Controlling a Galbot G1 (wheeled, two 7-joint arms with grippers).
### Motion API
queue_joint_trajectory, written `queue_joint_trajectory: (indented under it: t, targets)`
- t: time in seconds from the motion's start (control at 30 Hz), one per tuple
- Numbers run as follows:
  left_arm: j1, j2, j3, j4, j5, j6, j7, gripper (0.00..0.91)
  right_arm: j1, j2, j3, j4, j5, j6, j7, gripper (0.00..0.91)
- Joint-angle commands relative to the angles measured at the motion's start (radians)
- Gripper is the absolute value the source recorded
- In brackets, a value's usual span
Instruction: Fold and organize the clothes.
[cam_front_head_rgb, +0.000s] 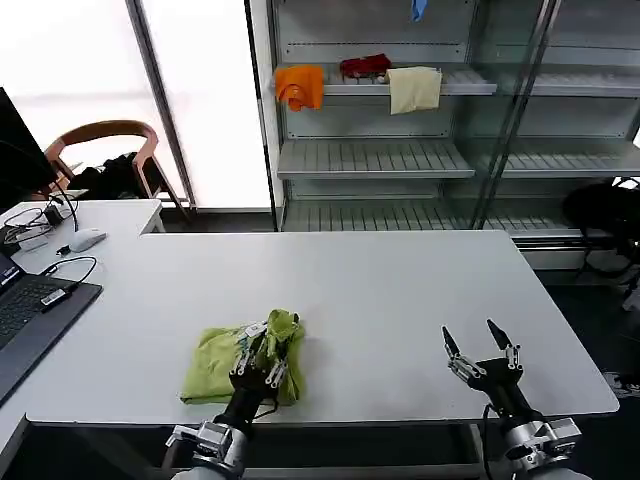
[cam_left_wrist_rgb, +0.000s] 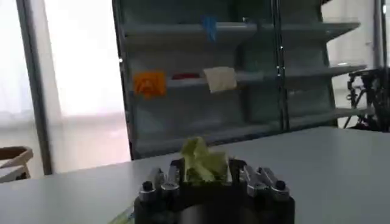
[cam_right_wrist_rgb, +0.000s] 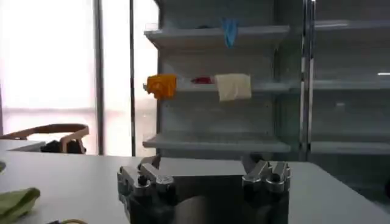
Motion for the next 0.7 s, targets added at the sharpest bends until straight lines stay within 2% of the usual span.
queue_joint_trajectory:
  t: [0.03,0.23,0.33,0.53,0.57,0.7]
  targets:
    - [-0.012,0.018,0.051,-0.164,0.031,0.052,-0.011,0.907,0.008,0.002,-0.003,0.002,-0.001,-0.009,0.0,0.907]
    - [0.012,-0.018,-0.01,-0.261,0.026,0.104,-0.036,0.907,0.008,0.006,-0.012,0.002,-0.006,-0.01,-0.002,0.907]
    - [0.041,-0.014,-0.131,-0.234,0.018,0.13,-0.045,0.907,0.008,0.002,-0.008,0.002,-0.004,-0.007,-0.001,0.907]
    - [0.158,0.052,-0.378,-0.141,-0.235,0.25,-0.072,0.907,0.013,-0.006,-0.004,-0.002,0.003,-0.005,0.001,0.907]
    - [0.175,0.059,-0.403,-0.118,-0.297,0.271,-0.076,0.907,0.014,-0.006,-0.005,-0.004,0.004,-0.005,0.001,0.907]
    - [0.176,0.052,-0.431,-0.052,-0.343,0.286,-0.076,0.907,0.028,-0.002,-0.023,-0.006,0.0,-0.007,0.0,0.907]
